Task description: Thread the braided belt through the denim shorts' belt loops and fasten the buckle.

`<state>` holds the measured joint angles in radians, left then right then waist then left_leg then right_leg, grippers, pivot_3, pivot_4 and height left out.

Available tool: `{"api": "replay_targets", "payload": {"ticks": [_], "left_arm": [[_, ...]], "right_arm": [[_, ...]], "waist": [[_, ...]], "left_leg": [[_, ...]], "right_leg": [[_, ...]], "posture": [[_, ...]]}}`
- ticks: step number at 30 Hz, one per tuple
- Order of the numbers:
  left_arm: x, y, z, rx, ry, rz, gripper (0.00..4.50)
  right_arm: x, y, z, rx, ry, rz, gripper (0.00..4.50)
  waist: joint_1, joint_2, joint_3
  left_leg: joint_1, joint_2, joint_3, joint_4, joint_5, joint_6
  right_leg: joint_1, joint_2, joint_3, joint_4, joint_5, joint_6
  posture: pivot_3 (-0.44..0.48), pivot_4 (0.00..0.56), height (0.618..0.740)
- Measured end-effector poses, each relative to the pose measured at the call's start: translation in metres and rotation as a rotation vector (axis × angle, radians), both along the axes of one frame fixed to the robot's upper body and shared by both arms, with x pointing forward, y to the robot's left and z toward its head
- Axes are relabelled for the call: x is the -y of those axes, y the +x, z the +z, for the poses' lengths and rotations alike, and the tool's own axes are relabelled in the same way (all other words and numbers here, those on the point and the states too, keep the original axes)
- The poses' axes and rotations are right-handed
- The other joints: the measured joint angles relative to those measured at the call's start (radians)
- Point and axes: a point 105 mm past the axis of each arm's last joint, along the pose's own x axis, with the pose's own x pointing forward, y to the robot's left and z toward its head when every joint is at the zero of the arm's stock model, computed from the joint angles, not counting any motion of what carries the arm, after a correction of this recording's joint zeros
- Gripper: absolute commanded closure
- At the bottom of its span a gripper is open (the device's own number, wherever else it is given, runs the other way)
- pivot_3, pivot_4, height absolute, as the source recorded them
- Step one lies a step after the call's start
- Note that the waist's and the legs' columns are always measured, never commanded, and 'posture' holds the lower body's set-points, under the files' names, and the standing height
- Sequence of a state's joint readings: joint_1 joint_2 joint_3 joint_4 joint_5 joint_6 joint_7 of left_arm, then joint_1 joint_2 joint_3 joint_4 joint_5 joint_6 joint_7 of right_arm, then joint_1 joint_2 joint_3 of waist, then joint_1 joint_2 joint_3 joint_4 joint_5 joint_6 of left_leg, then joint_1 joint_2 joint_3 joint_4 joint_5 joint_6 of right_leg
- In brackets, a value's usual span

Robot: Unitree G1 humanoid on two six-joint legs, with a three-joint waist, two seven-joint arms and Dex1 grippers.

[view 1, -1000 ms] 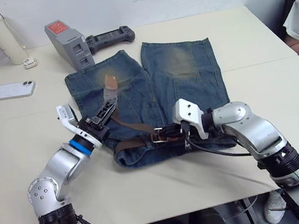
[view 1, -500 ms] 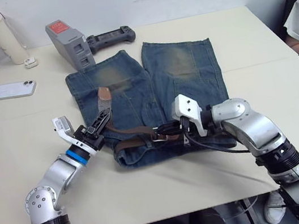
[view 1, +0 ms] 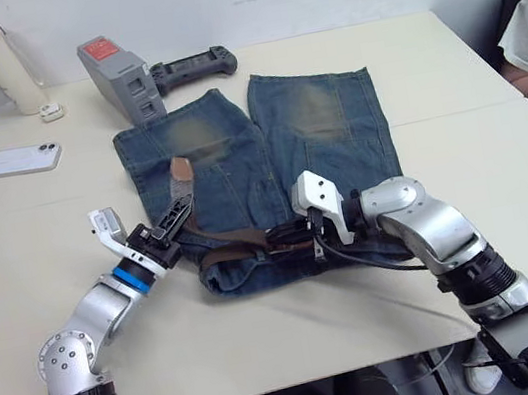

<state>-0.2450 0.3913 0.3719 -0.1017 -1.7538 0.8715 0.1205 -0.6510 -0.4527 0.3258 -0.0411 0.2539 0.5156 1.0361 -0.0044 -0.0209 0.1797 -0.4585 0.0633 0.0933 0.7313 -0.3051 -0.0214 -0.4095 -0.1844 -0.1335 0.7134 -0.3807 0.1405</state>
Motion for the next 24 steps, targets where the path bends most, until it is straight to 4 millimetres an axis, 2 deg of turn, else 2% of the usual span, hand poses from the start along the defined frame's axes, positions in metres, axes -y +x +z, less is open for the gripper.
{"api": "replay_targets", "payload": {"ticks": [6,8,11,12,16,24], "left_arm": [[-0.003,-0.001,-0.005,-0.014,0.022,0.008,4.5],[-0.004,-0.001,-0.007,-0.012,0.032,0.01,4.5],[-0.004,-0.001,-0.007,-0.008,0.031,0.006,4.5],[-0.004,-0.001,-0.008,-0.009,0.03,0.006,4.5],[-0.004,0.001,-0.014,-0.026,0.035,0.004,4.5],[-0.003,0.001,-0.013,-0.017,0.042,-0.006,4.5]], "right_arm": [[0.001,0.001,0.011,-0.017,0.067,-0.003,4.43],[0.005,0.001,0.028,-0.038,0.154,0.0,4.43],[0.017,0.003,0.044,-0.021,0.185,-0.015,4.43],[0.019,0.003,0.044,-0.019,0.18,-0.019,4.43],[0.023,0.0,0.022,-0.054,0.114,-0.021,4.43],[0.008,0.0,-0.003,-0.086,0.089,0.006,4.43]], "waist": [[0.001,0.0,0.0],[0.003,0.0,0.0],[0.003,0.0,0.0],[0.003,0.0,0.0],[0.001,0.0,0.0],[0.002,0.0,0.0]], "left_leg": [[0.0,0.0,0.0,0.0,0.0,0.0],[-0.001,0.0,0.0,0.0,0.0,0.0],[0.0,0.0,0.0,0.0,0.0,0.0],[0.0,0.0,0.0,0.0,0.0,0.0],[0.0,0.0,0.001,-0.001,0.0,0.0],[0.0,0.0,0.001,-0.001,0.0,0.0]], "right_leg": [[0.0,0.0,0.0,0.0,0.0,0.0],[0.0,0.0,0.0,0.0,0.0,0.0],[0.0,0.0,0.0,0.0,0.0,0.0],[0.0,0.0,0.0,-0.001,0.0,0.0],[-0.001,0.0,0.0,-0.001,0.0,0.0],[0.0,0.0,0.0,-0.003,0.0,0.0]], "posture": [[0.0,0.15,0.664],[0.0,0.15,0.664],[0.0,0.15,0.664],[0.0,0.15,0.664],[0.0,0.15,0.664],[0.0,0.15,0.664]]}}
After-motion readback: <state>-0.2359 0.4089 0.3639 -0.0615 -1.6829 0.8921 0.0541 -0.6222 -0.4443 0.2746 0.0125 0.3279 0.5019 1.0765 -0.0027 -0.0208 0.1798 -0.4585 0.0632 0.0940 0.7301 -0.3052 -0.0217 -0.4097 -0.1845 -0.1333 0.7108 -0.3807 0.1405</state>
